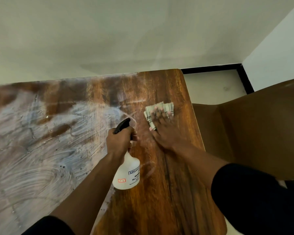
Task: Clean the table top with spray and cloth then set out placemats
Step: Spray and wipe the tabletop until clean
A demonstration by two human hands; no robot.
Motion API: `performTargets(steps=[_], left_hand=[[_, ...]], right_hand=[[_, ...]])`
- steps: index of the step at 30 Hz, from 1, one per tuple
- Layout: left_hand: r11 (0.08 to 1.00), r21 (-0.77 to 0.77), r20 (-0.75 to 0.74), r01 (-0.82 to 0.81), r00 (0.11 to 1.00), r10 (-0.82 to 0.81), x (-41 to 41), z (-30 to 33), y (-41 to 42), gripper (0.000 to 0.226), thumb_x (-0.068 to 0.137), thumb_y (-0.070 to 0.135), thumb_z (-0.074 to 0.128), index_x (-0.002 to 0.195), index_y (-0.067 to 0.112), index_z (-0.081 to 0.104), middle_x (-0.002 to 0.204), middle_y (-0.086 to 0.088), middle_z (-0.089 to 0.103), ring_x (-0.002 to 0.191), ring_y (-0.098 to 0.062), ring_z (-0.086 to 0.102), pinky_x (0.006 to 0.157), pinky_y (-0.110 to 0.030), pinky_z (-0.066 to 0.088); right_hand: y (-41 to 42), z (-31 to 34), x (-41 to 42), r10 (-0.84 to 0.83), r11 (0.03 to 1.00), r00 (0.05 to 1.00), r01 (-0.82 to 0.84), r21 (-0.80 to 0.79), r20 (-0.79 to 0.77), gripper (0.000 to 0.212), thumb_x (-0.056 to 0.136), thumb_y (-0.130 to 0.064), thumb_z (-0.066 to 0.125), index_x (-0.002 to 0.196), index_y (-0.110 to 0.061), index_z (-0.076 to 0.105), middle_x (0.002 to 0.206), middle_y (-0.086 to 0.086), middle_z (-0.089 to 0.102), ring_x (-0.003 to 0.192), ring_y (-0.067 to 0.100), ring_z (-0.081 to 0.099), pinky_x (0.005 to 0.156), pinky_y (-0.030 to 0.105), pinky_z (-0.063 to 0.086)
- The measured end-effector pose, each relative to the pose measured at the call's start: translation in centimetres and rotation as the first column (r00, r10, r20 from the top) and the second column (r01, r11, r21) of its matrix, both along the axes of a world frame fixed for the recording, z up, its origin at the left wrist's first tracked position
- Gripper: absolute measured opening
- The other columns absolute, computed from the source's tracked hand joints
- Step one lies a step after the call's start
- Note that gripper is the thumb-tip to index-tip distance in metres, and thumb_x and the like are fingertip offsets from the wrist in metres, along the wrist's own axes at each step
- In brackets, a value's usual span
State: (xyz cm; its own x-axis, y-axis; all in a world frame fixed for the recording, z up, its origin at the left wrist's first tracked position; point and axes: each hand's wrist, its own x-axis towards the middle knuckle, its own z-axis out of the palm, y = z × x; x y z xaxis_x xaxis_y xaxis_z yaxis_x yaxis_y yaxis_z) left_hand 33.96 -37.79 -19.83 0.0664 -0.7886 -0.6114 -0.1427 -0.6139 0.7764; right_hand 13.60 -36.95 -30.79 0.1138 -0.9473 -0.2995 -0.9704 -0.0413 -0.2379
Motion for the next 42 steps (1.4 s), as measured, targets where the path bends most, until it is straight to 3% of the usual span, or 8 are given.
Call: performTargets(steps=[3,8,17,21,30,33,38,42], left_hand=[[0.999,-0.003,-0.009,0.036,0.999,-0.036,0.6,0.1,-0.3,0.025,0.095,0.007,0.064,0.096,0.029,0.075,0.074,-0.018,0.077,0.043,-0.020,0.048,0.047,-0.031,0.042],[0.996,0.091,-0.014,-0.006,1.000,0.007,2.4,-0.8,-1.7,0.015,0.094,0.009,0.066,0.094,-0.001,0.078,0.079,-0.023,0.078,0.040,-0.017,0.045,0.042,-0.028,0.041],[0.999,0.044,-0.063,0.025,0.998,-0.022,6.2,-1.2,-4.4,0.019,0.098,0.004,0.063,0.111,0.007,0.077,0.085,-0.032,0.072,0.041,-0.015,0.053,0.039,-0.028,0.039],[1.000,0.030,-0.079,-0.003,0.997,0.005,7.8,-1.1,-6.0,0.031,0.099,0.005,0.064,0.083,0.031,0.069,0.075,-0.018,0.075,0.044,-0.020,0.052,0.047,-0.031,0.039],[0.999,-0.016,-0.038,0.029,0.999,-0.029,10.1,-1.9,-9.2,0.017,0.097,0.009,0.065,0.084,0.008,0.076,0.074,-0.020,0.074,0.042,-0.017,0.051,0.044,-0.030,0.039],[1.000,-0.017,-0.069,0.008,0.998,-0.009,10.0,-2.6,-10.7,0.027,0.099,0.008,0.064,0.086,0.031,0.071,0.073,-0.016,0.074,0.048,-0.020,0.053,0.046,-0.030,0.038],[0.998,0.045,-0.178,0.042,0.983,-0.033,9.5,-3.7,-12.9,0.054,0.102,0.006,0.059,0.148,0.035,0.056,0.077,-0.008,0.070,0.064,-0.021,0.063,0.040,-0.024,0.038],[0.999,0.052,-0.187,0.011,0.982,-0.001,9.7,-4.2,-14.5,0.048,0.103,0.007,0.059,0.148,0.024,0.059,0.067,-0.002,0.068,0.069,-0.024,0.061,0.039,-0.024,0.038]], right_hand=[[4.4,-0.8,3.0,0.100,0.994,0.995,-0.099,-0.047,0.016,0.073,0.107,-0.054,0.021,0.167,-0.019,-0.004,0.174,0.005,-0.014,0.159,0.022,-0.021,0.129,0.050,-0.004],[7.2,-0.7,2.9,0.065,0.997,0.998,-0.066,-0.048,-0.009,0.069,0.109,-0.054,0.016,0.167,-0.020,0.000,0.174,0.002,-0.009,0.159,0.017,-0.018,0.129,0.046,-0.003],[-7.2,0.2,1.1,-0.325,0.944,0.945,0.327,0.052,-0.032,0.070,0.109,-0.056,0.012,0.165,-0.022,-0.013,0.171,0.003,-0.023,0.158,0.021,-0.022,0.127,0.044,-0.015],[-12.1,0.4,4.6,-0.381,0.921,0.923,0.383,0.065,-0.049,0.073,0.109,-0.055,0.017,0.165,-0.019,-0.013,0.171,0.008,-0.022,0.158,0.027,-0.020,0.127,0.051,-0.012],[-13.0,-0.8,15.9,0.146,0.988,0.989,-0.147,-0.045,-0.025,0.074,0.108,-0.052,0.024,0.166,-0.018,-0.005,0.174,0.006,-0.013,0.159,0.023,-0.017,0.128,0.049,-0.011],[-14.6,-1.1,13.0,0.199,0.979,0.979,-0.201,-0.041,-0.038,0.073,0.108,-0.054,0.023,0.166,-0.021,-0.006,0.173,0.002,-0.014,0.159,0.019,-0.016,0.129,0.046,-0.010],[-19.0,-0.5,5.1,-0.121,0.993,0.993,0.121,-0.002,-0.008,0.071,0.108,-0.060,0.014,0.164,-0.026,-0.013,0.171,0.002,-0.020,0.158,0.023,-0.017,0.129,0.053,-0.004],[-20.2,0.3,-1.7,-0.379,0.923,0.924,0.381,0.059,-0.046,0.072,0.107,-0.062,0.010,0.165,-0.026,-0.014,0.172,0.002,-0.021,0.159,0.022,-0.016,0.128,0.047,-0.008]])
